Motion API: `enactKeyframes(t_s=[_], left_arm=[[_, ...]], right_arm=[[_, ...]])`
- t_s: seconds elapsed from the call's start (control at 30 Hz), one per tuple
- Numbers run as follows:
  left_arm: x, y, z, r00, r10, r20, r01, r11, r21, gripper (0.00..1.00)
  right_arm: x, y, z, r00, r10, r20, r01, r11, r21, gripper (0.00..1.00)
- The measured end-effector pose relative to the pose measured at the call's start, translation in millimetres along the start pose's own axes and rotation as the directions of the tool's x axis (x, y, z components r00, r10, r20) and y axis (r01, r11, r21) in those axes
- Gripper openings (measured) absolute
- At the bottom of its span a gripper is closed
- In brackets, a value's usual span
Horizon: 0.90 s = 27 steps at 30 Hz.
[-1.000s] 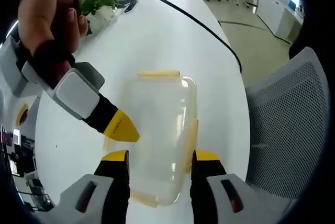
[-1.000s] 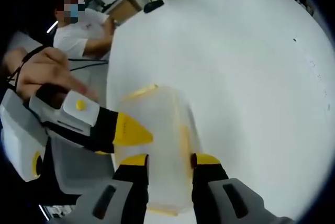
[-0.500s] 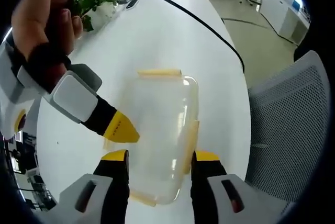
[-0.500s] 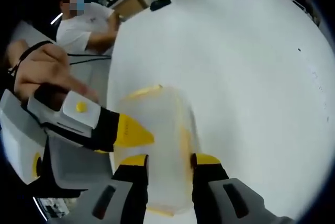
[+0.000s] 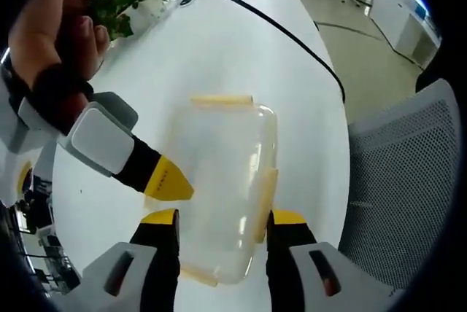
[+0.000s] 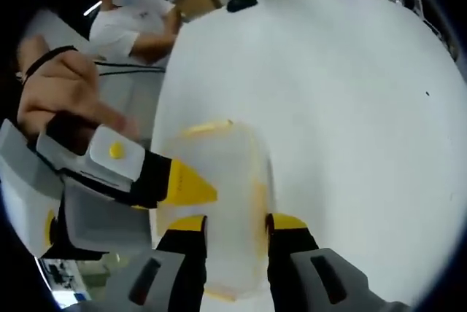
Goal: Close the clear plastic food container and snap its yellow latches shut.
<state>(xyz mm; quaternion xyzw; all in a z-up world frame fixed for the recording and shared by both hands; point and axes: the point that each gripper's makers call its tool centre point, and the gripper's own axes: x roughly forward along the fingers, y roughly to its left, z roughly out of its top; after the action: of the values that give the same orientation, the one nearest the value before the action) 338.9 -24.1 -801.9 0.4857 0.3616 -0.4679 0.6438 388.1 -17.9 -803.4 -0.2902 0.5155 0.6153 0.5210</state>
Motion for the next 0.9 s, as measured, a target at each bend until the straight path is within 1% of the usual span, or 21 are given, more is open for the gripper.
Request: enactKeyframes(t_s=[0.07, 0.2, 0.27, 0.33, 0.43, 0.47, 0.5, 0.53, 0.57, 0.63, 0.67, 0.7, 0.73, 0.77, 0.83, 0.9], left_arm=[[-0.2, 0.3, -0.2, 1.0, -0.001, -0.006, 0.001, 1.0, 0.012, 0.46], [-0.8, 0.6, -0.5, 1.0, -0.006, -0.002, 0.006, 1.0, 0.03, 0.47], [-0.7, 0.8, -0.8, 1.0, -0.009, 0.008, 0.009, 0.999, 0.033, 0.48], [-1.3, 1.0, 0.1, 1.0, -0.015, 0.006, 0.015, 0.999, 0.032, 0.48], [-2.0, 1.0, 0.2, 1.0, -0.029, -0.008, 0.03, 0.999, 0.045, 0.48], [-2.2, 1.3, 0.3, 0.999, -0.035, -0.011, 0.035, 0.997, 0.062, 0.48], [-2.5, 1.2, -0.2, 0.999, -0.039, -0.014, 0.04, 0.996, 0.079, 0.48], [-2.7, 1.3, -1.1, 0.999, -0.045, -0.019, 0.047, 0.993, 0.11, 0.48], [-2.8, 0.7, -3.0, 0.998, -0.054, -0.027, 0.057, 0.986, 0.157, 0.48], [-3.0, -0.6, -3.5, 0.998, -0.055, -0.024, 0.058, 0.987, 0.148, 0.5], [-3.5, -2.4, -3.1, 0.997, -0.072, -0.025, 0.074, 0.988, 0.137, 0.53], [-3.8, -3.4, -2.9, 0.996, -0.084, -0.025, 0.086, 0.99, 0.111, 0.57], [-4.3, -3.8, -5.6, 0.994, -0.097, -0.04, 0.1, 0.993, 0.06, 0.61], [-4.6, -3.5, -6.7, 0.993, -0.107, -0.045, 0.109, 0.993, 0.044, 0.65], [-5.6, -0.6, -8.0, 0.991, -0.121, -0.049, 0.123, 0.991, 0.05, 0.66], [-8.3, 3.9, -9.3, 0.992, -0.116, -0.048, 0.119, 0.991, 0.057, 0.68]], right_arm=[[-0.9, -1.7, -0.8, 1.0, 0.0, 0.005, 0.0, 1.0, -0.002, 0.3], [-3.0, -1.9, -1.6, 0.999, -0.009, 0.042, 0.009, 1.0, 0.011, 0.3], [-2.7, -1.1, -1.0, 0.999, -0.019, 0.047, 0.018, 1.0, 0.014, 0.31], [-3.3, -1.2, -0.6, 0.998, -0.021, 0.051, 0.02, 1.0, 0.015, 0.31], [-4.7, -1.7, -1.5, 0.998, -0.04, 0.045, 0.037, 0.998, 0.055, 0.31], [-5.1, -1.6, -1.4, 0.998, -0.05, 0.044, 0.047, 0.997, 0.068, 0.32], [-4.8, -0.5, -1.2, 0.998, -0.053, 0.044, 0.05, 0.997, 0.06, 0.32], [-4.4, 1.3, -2.7, 0.998, -0.058, 0.04, 0.056, 0.998, 0.04, 0.34], [-3.7, 2.3, -5.2, 0.998, -0.061, 0.03, 0.06, 0.998, 0.028, 0.36], [-3.2, 4.6, -8.5, 0.998, -0.068, 0.015, 0.067, 0.998, 0.02, 0.39], [-3.4, 5.5, -9.6, 0.997, -0.071, 0.011, 0.071, 0.997, 0.012, 0.4], [-3.9, 6.6, -11.5, 0.997, -0.076, 0.004, 0.076, 0.997, -0.003, 0.41], [-4.7, 7.4, -12.8, 0.997, -0.081, 0.001, 0.081, 0.997, -0.01, 0.42], [-6.1, 7.5, -14.3, 0.996, -0.091, 0.001, 0.091, 0.996, -0.019, 0.44], [-8.9, 9.8, -15.8, 0.995, -0.1, 0.008, 0.1, 0.995, -0.03, 0.48], [-11.1, 12.1, -18.9, 0.995, -0.104, 0.011, 0.104, 0.994, -0.045, 0.5]])
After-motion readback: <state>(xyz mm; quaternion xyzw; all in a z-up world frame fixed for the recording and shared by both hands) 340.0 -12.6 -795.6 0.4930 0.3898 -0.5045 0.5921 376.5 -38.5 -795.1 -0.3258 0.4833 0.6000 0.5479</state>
